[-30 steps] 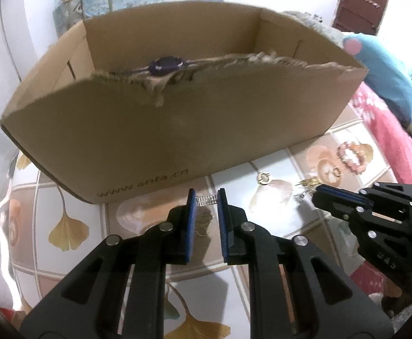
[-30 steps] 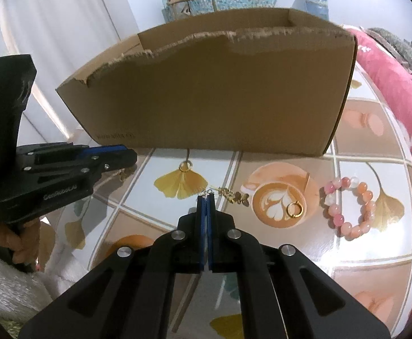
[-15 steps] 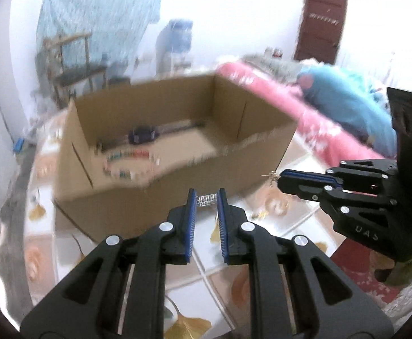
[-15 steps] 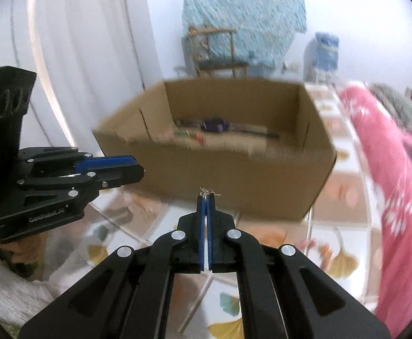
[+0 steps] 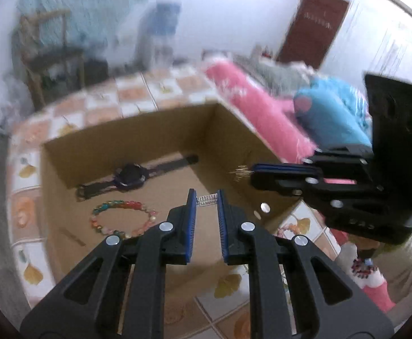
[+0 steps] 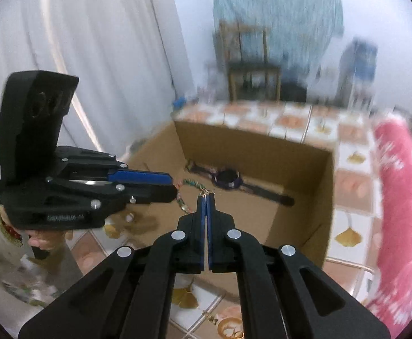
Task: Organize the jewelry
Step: 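Carry the pendant in the right tool while the left tool carries the rhinestone clip over the box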
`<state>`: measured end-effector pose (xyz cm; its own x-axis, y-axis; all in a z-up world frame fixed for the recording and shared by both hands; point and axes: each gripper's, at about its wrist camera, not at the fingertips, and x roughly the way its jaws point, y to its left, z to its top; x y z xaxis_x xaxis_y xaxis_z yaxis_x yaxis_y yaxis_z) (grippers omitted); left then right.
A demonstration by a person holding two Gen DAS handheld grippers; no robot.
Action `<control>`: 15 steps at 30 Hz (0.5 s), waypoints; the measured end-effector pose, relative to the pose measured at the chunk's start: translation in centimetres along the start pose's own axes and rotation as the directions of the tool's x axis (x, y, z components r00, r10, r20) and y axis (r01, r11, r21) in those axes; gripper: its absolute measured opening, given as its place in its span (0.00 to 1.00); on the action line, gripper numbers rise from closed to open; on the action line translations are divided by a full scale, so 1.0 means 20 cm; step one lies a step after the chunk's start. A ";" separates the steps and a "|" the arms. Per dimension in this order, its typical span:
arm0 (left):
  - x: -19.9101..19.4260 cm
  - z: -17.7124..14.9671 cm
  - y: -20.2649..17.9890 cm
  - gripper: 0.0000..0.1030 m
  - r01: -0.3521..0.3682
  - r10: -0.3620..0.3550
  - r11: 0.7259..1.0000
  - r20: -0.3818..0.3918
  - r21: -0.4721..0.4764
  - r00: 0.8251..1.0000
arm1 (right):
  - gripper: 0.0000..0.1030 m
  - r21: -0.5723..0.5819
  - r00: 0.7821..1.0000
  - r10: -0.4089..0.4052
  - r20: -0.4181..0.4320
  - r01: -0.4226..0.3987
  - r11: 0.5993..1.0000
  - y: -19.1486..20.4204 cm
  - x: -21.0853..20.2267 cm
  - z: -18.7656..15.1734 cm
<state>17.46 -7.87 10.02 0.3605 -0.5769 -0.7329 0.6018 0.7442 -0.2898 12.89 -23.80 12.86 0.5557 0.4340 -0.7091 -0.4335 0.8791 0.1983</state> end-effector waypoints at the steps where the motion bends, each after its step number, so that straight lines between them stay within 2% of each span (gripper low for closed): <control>1: 0.08 0.05 0.03 0.14 0.011 -0.013 1.000 -0.054 -0.024 0.998 | 0.01 0.022 0.998 0.003 -0.061 -0.001 1.000 -0.06 0.09 0.05; 3: 0.23 0.10 0.09 0.14 0.038 -0.047 0.997 -0.148 -0.063 0.988 | 0.01 0.050 0.989 0.011 -0.150 -0.003 0.999 -0.12 0.21 0.10; 6: 0.44 0.14 0.19 0.14 0.024 -0.063 0.989 -0.272 -0.145 0.960 | 0.01 0.076 0.965 0.007 -0.262 0.014 0.997 -0.21 0.37 0.12; 12: 0.63 0.14 0.28 0.14 -0.004 -0.071 0.979 -0.361 -0.204 0.930 | 0.02 0.095 0.919 -0.034 -0.393 0.077 0.992 -0.30 0.59 0.10; 15: 0.68 0.16 0.31 0.14 -0.027 -0.059 0.976 -0.384 -0.215 0.922 | 0.02 0.145 0.907 -0.006 -0.421 0.074 0.987 -0.35 0.60 0.10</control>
<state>28.37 -12.11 0.19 0.0233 -0.4466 -0.8944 0.4249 0.8143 -0.3955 24.08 -24.28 4.31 0.2081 0.3055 -0.9292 -0.2837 0.9280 0.2416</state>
